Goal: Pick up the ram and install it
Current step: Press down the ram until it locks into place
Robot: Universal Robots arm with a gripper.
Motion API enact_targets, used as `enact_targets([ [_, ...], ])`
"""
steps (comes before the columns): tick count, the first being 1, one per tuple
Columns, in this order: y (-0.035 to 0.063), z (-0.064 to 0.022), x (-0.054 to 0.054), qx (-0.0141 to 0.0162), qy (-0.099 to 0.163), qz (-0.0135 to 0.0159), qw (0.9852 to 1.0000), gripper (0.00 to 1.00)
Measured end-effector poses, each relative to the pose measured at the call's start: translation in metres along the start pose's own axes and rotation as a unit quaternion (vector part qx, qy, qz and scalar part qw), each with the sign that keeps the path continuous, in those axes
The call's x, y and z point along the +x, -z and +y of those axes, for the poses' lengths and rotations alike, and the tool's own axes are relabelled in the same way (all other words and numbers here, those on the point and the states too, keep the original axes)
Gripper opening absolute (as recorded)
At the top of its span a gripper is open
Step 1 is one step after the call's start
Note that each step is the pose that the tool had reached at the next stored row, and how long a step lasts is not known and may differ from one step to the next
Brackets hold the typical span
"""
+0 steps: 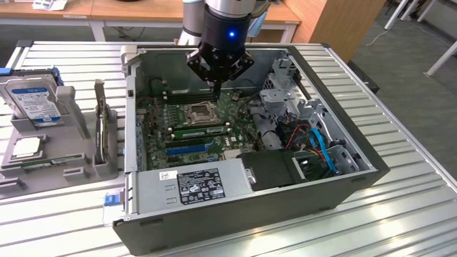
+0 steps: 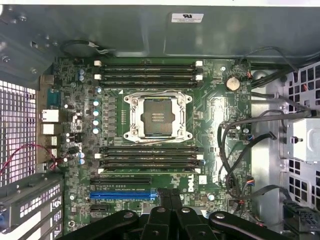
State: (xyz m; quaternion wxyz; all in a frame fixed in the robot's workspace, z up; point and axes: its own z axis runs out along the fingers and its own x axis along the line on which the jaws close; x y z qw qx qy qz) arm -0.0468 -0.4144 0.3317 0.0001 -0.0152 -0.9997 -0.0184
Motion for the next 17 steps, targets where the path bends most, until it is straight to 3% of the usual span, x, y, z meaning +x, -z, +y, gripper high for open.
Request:
enact_targets([
  [6,0.0,0.0,0.0,0.0001,-0.005,0.0024,1.0,0.1],
  [12,0.0,0.0,0.0,0.0003,-0.005,0.0084,1.0,0.1],
  [17,0.0,0.0,0.0,0.0003,-0.005,0.0087,0.9999,0.1],
])
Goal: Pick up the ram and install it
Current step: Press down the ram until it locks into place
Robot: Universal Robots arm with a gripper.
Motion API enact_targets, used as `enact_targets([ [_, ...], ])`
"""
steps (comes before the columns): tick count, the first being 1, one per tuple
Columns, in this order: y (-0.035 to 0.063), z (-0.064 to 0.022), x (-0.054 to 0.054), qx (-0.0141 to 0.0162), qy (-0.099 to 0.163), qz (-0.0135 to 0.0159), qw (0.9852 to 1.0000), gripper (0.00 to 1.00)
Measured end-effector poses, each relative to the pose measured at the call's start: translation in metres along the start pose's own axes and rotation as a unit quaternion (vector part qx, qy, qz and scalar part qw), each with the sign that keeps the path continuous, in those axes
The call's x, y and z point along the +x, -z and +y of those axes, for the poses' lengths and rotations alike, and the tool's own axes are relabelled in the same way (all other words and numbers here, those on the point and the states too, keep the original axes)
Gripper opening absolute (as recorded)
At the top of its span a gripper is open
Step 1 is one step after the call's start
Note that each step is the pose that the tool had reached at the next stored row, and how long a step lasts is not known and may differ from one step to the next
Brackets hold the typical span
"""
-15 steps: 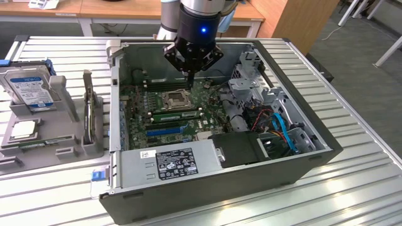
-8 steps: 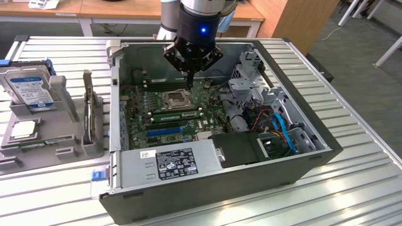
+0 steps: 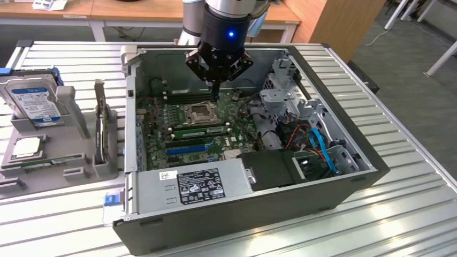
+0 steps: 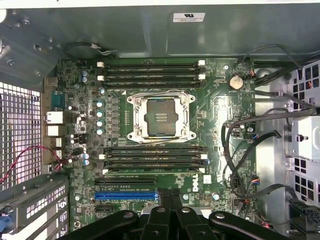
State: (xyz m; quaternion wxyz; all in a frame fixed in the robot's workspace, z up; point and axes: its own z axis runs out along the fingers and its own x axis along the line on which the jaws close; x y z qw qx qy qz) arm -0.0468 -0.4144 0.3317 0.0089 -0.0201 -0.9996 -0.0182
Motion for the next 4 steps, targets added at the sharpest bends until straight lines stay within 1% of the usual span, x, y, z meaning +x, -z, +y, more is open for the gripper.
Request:
enact_targets([
  [4,0.0,0.0,0.0,0.0,0.0,0.0,1.0,0.1],
])
